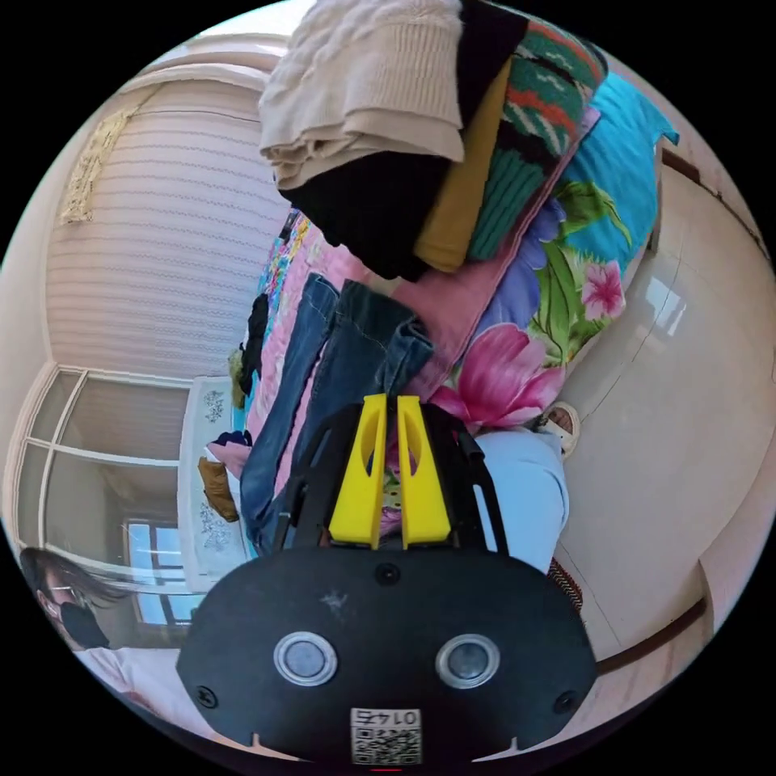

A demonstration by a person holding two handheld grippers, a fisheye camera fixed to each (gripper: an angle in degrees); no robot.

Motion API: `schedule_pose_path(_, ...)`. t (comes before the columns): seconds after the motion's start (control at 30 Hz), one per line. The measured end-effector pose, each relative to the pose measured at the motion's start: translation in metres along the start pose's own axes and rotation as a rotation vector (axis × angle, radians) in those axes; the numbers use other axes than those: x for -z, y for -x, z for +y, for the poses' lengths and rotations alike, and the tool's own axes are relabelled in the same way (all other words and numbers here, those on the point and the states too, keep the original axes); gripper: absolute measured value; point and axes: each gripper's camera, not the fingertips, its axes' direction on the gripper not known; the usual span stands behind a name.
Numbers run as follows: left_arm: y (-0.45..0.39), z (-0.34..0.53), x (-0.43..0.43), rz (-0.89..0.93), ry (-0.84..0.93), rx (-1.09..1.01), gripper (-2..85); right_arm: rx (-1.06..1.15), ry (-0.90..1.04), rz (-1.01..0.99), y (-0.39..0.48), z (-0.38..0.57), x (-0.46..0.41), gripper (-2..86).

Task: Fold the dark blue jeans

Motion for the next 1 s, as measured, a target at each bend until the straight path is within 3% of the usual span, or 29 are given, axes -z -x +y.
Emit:
schedule_pose_path(0.2, -0.022, -0.004, 0.047, 0.114, -0.037, -0.19, -0.7, 0.49, 0.019, 0.281, 0.124, -0.034, -0.001, 1.3)
schedule_pose_path(0.5, -0.137, -0.069, 0.082, 0.26, -0.166, -0.42, -0.3, 0.667, 0.021, 0.339, 0.242, -0.143, -0.039, 1.6)
schedule_pose_path(0.6, -0.193, -0.108, 0.06, 0.256, -0.171, -0.45, 2.0, 0.618, 0.099, 0.39, 0.27, -0.192, -0.079, 2.4)
schedule_pose_path(0.7, -0.213, -0.133, 0.034, 0.253, -0.173, -0.305, 6.6, 0.442, 0.131, 0.33, 0.27, -0.234, -0.113, 5.1)
schedule_pose_path(0.8, -0.207, -0.12, 0.028, 0.206, -0.22, -0.308, 7.6, 0.367, 0.139, 0.29, 0.249, -0.237, -0.134, 9.2)
schedule_pose_path(1.0, -0.142, -0.067, 0.021, 0.068, -0.149, -0.252, 9.0, 0.391, 0.201, 0.127, 0.176, -0.172, -0.147, 8.7)
